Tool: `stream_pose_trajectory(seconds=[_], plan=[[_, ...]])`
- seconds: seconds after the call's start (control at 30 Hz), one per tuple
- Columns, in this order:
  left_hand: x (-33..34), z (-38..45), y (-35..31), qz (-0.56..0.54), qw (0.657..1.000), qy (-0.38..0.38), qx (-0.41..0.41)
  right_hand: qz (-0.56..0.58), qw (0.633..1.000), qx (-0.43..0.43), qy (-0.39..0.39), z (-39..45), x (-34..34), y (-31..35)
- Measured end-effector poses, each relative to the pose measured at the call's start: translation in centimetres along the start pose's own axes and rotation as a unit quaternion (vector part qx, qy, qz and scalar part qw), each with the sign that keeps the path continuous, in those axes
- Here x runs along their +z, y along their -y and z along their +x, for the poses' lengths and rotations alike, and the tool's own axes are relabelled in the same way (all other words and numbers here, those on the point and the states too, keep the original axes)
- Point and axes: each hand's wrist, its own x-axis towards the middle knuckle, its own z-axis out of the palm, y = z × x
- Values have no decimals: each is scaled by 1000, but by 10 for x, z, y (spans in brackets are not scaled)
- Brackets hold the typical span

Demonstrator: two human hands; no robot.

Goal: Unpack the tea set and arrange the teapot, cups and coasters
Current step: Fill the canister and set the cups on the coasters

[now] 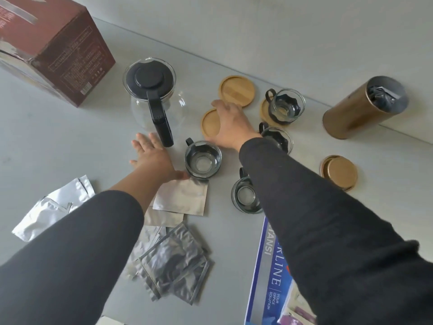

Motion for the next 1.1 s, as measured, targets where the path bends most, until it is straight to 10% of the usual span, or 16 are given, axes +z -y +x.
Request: stream_pose_trajectory(seconds=[0.23, 0.57, 1.1], plan=[[-1, 1, 0, 4, 1000, 3, -10, 30, 999, 40, -8, -14, -14, -2], [-3, -4, 5, 106, 994, 7, 3, 9, 944, 69, -322, -146, 28, 14], [-5, -22, -4, 167, 985, 6, 33, 80, 931, 133, -330, -173, 50, 14]])
